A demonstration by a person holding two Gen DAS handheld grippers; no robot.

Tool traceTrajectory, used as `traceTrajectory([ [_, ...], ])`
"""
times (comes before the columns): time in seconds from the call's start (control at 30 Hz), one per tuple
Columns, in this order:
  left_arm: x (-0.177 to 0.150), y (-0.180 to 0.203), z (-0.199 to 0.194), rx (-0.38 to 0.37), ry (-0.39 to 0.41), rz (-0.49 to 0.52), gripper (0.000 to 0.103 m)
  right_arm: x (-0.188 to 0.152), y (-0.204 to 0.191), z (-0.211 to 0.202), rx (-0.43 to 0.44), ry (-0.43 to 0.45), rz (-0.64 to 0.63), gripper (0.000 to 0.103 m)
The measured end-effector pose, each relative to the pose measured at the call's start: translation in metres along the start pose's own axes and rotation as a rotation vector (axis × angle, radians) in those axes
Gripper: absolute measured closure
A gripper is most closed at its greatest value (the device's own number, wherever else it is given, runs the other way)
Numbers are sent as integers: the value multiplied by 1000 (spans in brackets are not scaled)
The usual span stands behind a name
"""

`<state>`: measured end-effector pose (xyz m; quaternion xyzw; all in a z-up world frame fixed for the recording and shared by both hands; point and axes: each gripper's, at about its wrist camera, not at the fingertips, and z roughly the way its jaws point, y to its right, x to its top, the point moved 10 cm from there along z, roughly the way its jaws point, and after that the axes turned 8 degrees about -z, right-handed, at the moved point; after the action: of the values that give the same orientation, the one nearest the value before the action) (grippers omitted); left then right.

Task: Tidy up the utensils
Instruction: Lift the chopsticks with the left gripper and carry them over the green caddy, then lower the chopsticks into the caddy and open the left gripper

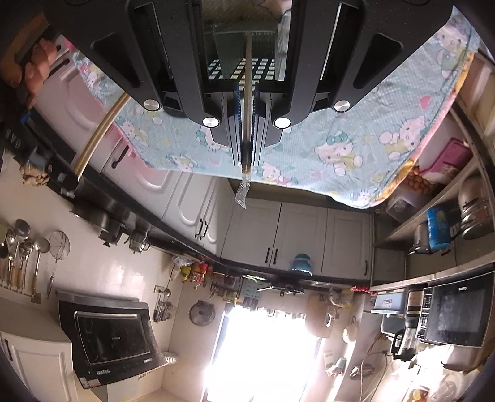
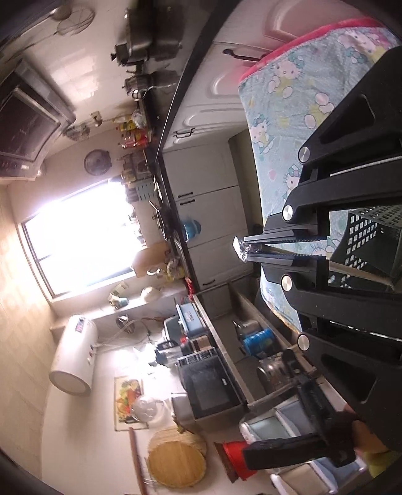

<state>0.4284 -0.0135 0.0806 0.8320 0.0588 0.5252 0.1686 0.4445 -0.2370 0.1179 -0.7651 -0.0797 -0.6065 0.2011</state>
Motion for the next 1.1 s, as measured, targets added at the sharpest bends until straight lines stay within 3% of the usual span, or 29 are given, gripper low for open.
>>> traceTrajectory([
  [0.23,-11,-3,8,2,-17,-6,102,16,16,-3,-34,42,18,97],
  [0.7,-29,-12,17,15,-49,-7,102,-1,28,-14,-62,13,-7,97],
  [0.87,-34,-15,16,16,-61,-16,100,-17,16,-12,-17,-41,-49,97],
  [1.1,-41,-23,10,26,-82,-28,88,-52,-1,-1,16,-137,-53,96],
])
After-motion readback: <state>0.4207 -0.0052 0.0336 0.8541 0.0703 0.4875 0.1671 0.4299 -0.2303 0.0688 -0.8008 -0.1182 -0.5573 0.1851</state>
